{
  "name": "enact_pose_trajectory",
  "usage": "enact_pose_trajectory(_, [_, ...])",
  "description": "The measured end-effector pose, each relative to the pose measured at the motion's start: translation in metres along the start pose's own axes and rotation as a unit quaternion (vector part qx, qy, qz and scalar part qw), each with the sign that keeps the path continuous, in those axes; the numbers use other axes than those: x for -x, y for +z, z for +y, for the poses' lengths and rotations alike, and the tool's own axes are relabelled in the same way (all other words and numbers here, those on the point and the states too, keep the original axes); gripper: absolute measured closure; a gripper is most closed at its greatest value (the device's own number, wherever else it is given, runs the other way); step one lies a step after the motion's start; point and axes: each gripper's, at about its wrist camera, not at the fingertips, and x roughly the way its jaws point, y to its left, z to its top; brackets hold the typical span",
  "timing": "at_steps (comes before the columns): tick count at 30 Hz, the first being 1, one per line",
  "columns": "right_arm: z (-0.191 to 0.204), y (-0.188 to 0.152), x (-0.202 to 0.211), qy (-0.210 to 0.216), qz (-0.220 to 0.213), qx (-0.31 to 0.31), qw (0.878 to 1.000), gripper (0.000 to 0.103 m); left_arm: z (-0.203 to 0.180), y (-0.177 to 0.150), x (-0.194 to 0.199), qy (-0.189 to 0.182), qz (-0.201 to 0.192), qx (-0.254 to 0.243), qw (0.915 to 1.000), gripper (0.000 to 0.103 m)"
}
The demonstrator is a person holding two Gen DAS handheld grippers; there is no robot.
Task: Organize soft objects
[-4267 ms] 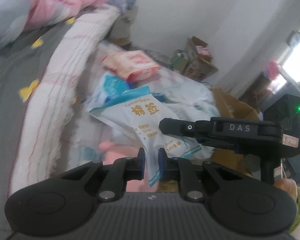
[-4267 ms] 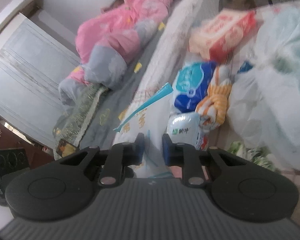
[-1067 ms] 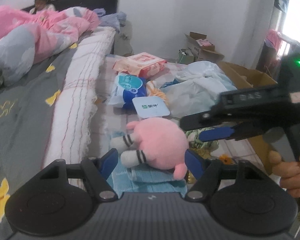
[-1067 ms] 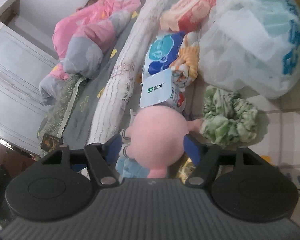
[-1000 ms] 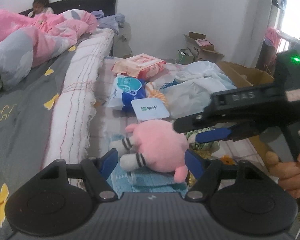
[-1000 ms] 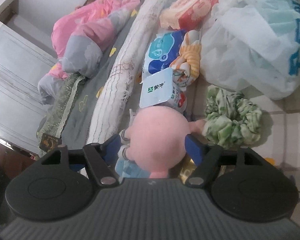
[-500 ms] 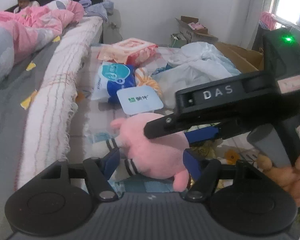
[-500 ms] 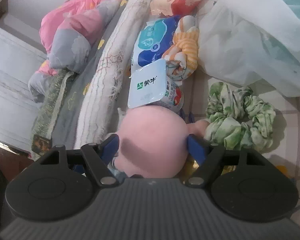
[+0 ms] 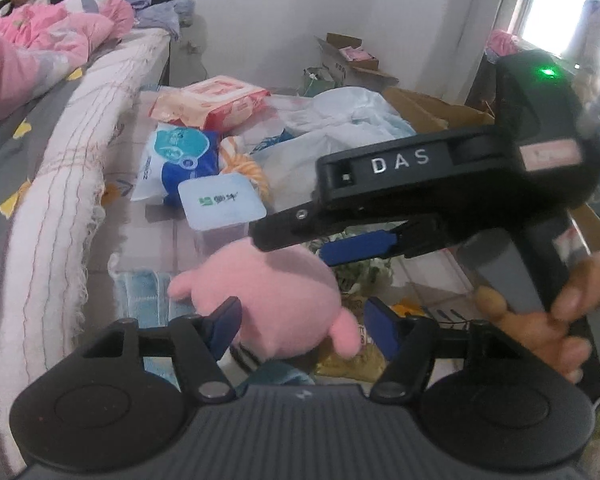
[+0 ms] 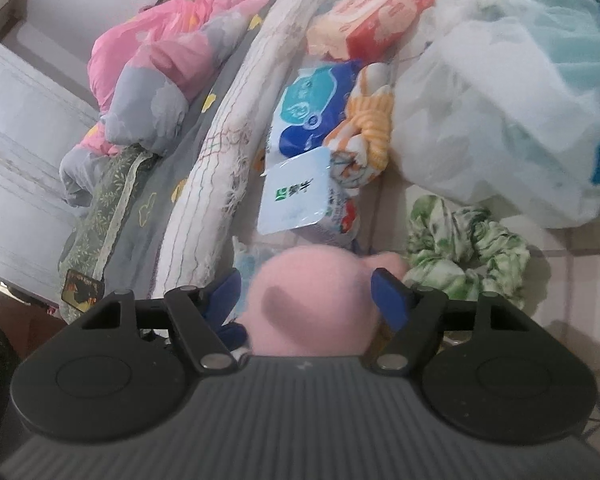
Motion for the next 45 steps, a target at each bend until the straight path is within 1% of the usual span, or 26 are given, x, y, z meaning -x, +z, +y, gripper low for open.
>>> enact_pose_trajectory(3, [-0.001, 0.005, 0.011, -0.01, -0.014, 0.004, 1.0, 0.031, 0.003, 0.005, 0.009, 0.004, -0.009, 0.0, 1.0, 0.033])
enact_pose_trajectory(5, [-0.001, 0.012, 0.021, -0.003, -0.026, 0.003, 1.0, 0.03, 0.009, 0.009, 0.018, 0.005, -0.021, 0.003, 0.9998, 0.03])
enact_pose_trajectory(8, [0.005, 0.029, 0.032, 0.009, -0.052, 0.003, 0.999, 0.03, 0.022, 0.023, 0.028, 0.018, -0.044, 0.011, 0.9988, 0.029])
enact_pose_trajectory(12, [0.018, 0.067, 0.031, 0.032, -0.068, 0.0, 0.997, 0.03, 0.049, 0.057, 0.017, 0.055, -0.051, 0.045, 0.9962, 0.029])
enact_pose_trajectory(14, [0.023, 0.089, 0.022, 0.044, -0.067, -0.002, 0.997, 0.03, 0.061, 0.075, 0.001, 0.067, -0.041, 0.053, 0.9955, 0.029])
enact_pose_trajectory(16, [0.024, 0.113, 0.004, 0.052, -0.052, -0.017, 0.997, 0.03, 0.071, 0.092, -0.019, 0.084, -0.029, 0.052, 0.9947, 0.029])
enact_pose_trajectory(19, [0.02, 0.142, -0.033, 0.049, -0.014, -0.046, 0.998, 0.03, 0.083, 0.111, -0.048, 0.101, -0.011, 0.05, 0.9936, 0.029])
enact_pose_trajectory(22, [0.017, 0.16, -0.07, 0.022, 0.02, -0.053, 0.998, 0.03, 0.092, 0.125, -0.071, 0.104, 0.002, 0.05, 0.9933, 0.029])
enact_pose_trajectory(24, [0.012, 0.169, -0.091, 0.008, 0.04, -0.061, 0.997, 0.03, 0.094, 0.13, -0.085, 0.105, 0.011, 0.041, 0.9936, 0.029])
enact_pose_trajectory(27, [-0.001, 0.176, -0.115, -0.021, 0.068, -0.084, 0.994, 0.031, 0.098, 0.136, -0.108, 0.11, 0.044, 0.032, 0.9924, 0.029])
enact_pose_trajectory(30, [-0.013, 0.183, -0.127, -0.021, 0.079, -0.102, 0.991, 0.032, 0.098, 0.141, -0.123, 0.109, 0.058, 0.022, 0.9921, 0.028])
enact_pose_trajectory(32, [-0.013, 0.188, -0.131, -0.025, 0.083, -0.103, 0.991, 0.032, 0.098, 0.143, -0.132, 0.11, 0.069, 0.017, 0.9914, 0.028])
enact_pose_trajectory(36, [-0.014, 0.196, -0.149, -0.025, 0.105, -0.11, 0.988, 0.031, 0.102, 0.148, -0.151, 0.118, 0.094, 0.023, 0.9884, 0.027])
enact_pose_trajectory(40, [-0.014, 0.201, -0.166, -0.034, 0.115, -0.105, 0.987, 0.031, 0.108, 0.153, -0.159, 0.128, 0.094, 0.028, 0.9869, 0.027])
enact_pose_trajectory(42, [-0.013, 0.201, -0.168, -0.031, 0.113, -0.102, 0.988, 0.03, 0.112, 0.155, -0.161, 0.13, 0.095, 0.03, 0.9865, 0.027])
enact_pose_trajectory(45, [-0.016, 0.202, -0.169, -0.026, 0.11, -0.105, 0.988, 0.032, 0.116, 0.157, -0.163, 0.13, 0.099, 0.033, 0.9861, 0.025])
